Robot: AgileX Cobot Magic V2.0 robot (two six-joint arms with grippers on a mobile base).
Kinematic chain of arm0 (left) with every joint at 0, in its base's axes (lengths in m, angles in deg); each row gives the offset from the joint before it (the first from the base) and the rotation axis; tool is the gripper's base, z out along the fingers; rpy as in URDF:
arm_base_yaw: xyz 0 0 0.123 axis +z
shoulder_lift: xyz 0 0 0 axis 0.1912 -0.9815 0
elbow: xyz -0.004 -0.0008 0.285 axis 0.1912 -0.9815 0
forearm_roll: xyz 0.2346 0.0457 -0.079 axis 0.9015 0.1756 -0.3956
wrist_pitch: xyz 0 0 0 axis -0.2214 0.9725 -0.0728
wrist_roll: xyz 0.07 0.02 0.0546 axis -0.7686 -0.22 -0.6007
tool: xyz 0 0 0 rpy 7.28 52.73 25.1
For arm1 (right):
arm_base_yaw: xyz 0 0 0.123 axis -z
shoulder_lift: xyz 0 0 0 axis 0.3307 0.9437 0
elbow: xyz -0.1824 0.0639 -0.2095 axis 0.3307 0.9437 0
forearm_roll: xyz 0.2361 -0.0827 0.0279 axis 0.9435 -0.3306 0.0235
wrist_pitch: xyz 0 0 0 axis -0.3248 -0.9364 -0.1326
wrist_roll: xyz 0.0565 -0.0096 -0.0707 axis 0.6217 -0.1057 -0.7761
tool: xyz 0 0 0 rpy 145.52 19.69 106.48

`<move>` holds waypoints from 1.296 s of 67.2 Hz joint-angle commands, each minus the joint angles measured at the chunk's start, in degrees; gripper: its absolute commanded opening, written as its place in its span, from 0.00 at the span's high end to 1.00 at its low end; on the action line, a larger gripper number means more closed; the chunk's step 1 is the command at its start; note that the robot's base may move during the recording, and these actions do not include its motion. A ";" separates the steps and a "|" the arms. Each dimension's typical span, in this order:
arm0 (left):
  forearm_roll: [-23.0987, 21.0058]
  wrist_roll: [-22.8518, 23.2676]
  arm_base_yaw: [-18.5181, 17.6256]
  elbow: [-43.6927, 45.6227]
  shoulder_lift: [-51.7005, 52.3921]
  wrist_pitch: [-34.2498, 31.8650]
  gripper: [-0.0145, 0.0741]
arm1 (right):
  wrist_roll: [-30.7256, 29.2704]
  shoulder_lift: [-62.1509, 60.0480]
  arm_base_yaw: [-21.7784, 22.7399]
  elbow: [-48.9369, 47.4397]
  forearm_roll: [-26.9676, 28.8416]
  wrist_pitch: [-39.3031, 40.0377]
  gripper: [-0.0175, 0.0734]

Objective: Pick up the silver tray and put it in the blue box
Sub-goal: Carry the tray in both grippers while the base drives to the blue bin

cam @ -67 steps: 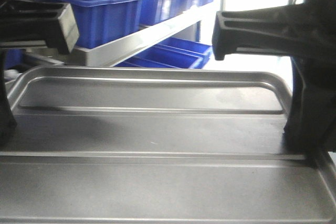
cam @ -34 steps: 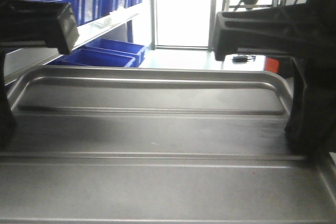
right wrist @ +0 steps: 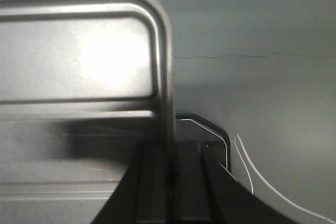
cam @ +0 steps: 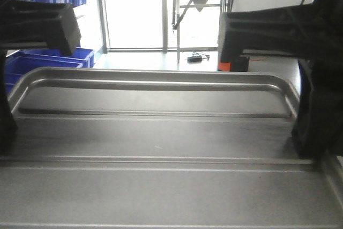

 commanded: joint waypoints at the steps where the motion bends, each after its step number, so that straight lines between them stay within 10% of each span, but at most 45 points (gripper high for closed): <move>1: -0.09 0.10 -0.62 1.64 1.34 -3.07 0.83 | 0.28 -1.54 -0.21 -1.66 -1.34 3.61 0.74; 87: -0.22 0.10 -0.62 1.64 1.34 -2.99 0.83 | 0.28 -1.54 -0.21 -1.66 -1.33 3.32 0.74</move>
